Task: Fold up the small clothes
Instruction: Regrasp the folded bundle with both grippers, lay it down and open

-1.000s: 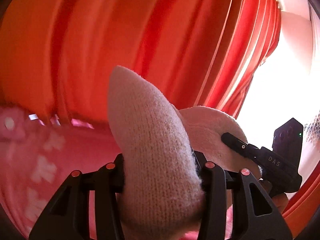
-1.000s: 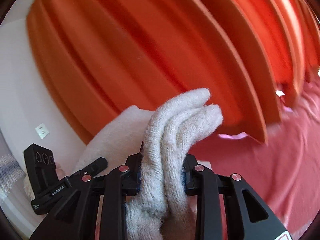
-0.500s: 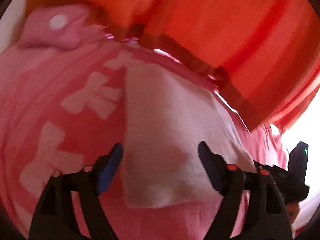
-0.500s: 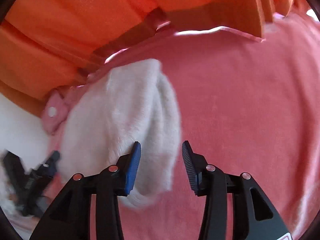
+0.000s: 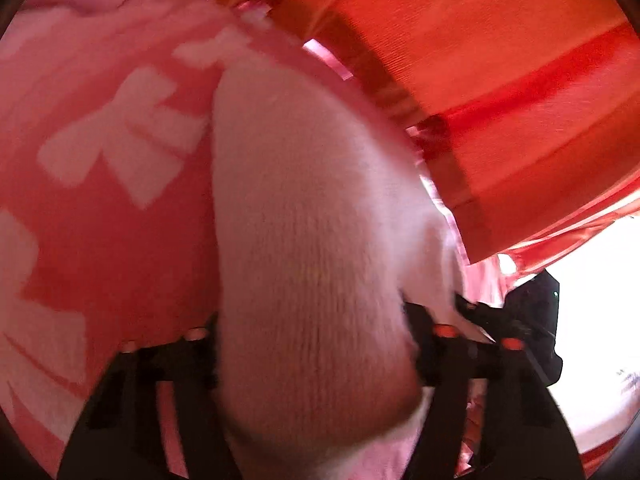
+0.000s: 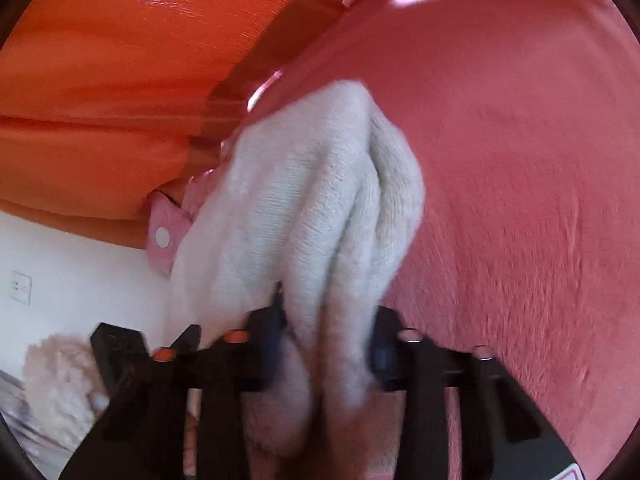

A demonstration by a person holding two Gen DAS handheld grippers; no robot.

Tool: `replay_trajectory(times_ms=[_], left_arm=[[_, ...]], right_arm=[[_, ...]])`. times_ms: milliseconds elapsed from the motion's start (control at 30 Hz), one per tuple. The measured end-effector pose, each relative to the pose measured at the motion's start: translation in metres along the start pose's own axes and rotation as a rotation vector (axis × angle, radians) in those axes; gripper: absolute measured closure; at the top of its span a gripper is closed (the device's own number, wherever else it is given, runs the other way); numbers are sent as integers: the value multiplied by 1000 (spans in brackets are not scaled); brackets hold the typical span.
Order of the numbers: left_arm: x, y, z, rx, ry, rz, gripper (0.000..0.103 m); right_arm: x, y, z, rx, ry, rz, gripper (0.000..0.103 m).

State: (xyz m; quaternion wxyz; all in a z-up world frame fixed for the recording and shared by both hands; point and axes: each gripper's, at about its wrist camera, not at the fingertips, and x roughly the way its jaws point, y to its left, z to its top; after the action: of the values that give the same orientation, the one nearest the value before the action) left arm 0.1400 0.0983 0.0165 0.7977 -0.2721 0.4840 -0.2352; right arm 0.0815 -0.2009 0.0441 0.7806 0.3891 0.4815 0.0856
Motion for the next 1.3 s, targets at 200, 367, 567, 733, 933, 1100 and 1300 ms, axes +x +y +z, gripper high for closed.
replay_trajectory(times_ms=[200, 367, 567, 733, 933, 1100, 1300], left_arm=[[-50, -54, 6, 142, -174, -175, 56], [-46, -69, 1, 235, -208, -101, 47], [9, -29, -12, 155, -35, 191, 44], [-9, -29, -12, 119, -47, 181, 43], [-41, -77, -44, 364, -221, 391, 33], [-5, -93, -66, 505, -169, 573, 24], [-3, -56, -73, 376, -85, 565, 22]], right_arm=[[-99, 88, -5, -272, -288, 62, 80], [-100, 53, -6, -240, -278, -29, 75], [-51, -14, -12, -83, -54, -320, 73], [-101, -17, -30, -36, -114, -194, 39], [-120, 43, -54, -221, -260, -330, 51], [-59, 56, -89, -348, -102, -534, 58], [-47, 39, -94, -267, -42, -561, 53]])
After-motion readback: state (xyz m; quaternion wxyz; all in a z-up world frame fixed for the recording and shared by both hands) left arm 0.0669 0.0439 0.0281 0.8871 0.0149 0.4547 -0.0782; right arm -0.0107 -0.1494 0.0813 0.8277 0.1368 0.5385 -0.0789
